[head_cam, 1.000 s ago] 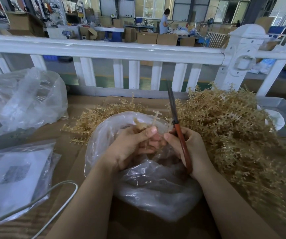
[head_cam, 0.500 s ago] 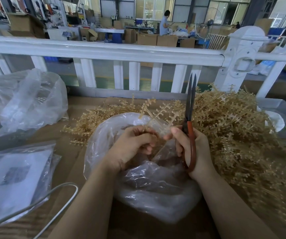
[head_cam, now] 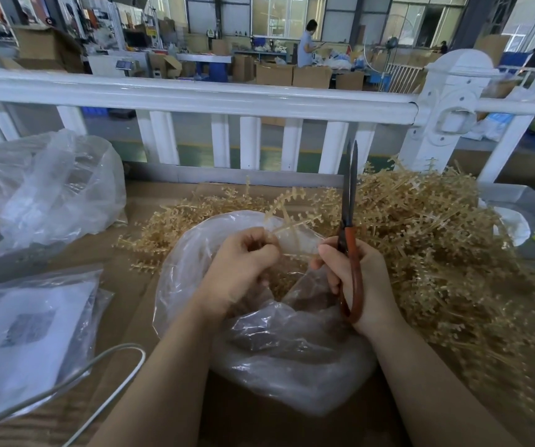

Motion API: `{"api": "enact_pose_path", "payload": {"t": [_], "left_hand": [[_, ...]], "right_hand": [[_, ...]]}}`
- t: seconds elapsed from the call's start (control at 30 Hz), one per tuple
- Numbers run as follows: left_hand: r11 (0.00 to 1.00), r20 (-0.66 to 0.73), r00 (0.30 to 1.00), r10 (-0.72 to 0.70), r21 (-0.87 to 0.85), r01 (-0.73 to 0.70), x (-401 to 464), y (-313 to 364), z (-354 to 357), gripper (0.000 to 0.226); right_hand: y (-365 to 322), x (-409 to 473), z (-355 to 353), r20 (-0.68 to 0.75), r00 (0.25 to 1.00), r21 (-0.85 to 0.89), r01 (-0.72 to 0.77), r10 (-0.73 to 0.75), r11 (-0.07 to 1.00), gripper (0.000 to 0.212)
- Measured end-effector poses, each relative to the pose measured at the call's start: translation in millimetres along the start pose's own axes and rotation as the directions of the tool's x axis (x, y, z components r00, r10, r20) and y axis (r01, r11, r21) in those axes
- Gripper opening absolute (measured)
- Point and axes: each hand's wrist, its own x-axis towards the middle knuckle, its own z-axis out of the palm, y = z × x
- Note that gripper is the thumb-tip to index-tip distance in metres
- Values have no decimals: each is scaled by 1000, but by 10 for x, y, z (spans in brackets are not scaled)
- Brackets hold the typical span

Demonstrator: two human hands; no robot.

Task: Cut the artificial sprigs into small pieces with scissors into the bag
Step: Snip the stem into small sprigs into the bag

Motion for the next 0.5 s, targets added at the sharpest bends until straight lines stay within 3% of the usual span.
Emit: {"api": "enact_pose_path", "payload": {"t": [0.1, 0.17, 0.27, 0.33, 0.5], "left_hand": [[952, 42, 999, 13, -305, 1, 44, -9, 5, 6], [918, 74, 997, -30, -394, 56, 57, -22, -8, 32], [956, 120, 989, -86, -270, 116, 44, -46, 5, 47], [977, 137, 986, -97, -177, 121, 31, -53, 52, 35], [987, 88, 995, -41, -151, 54, 33, -84, 105, 16]], "right_hand": [[-8, -20, 27, 14, 999, 4, 35, -35, 999, 12], [-2, -23, 34, 2, 999, 18, 52, -52, 999, 15], [32, 2, 16, -25, 997, -14, 78, -79, 997, 21], [45, 5, 22, -9, 996, -30, 91, -91, 995, 28], [57, -3, 35, 36, 992, -107, 121, -118, 987, 34]]}}
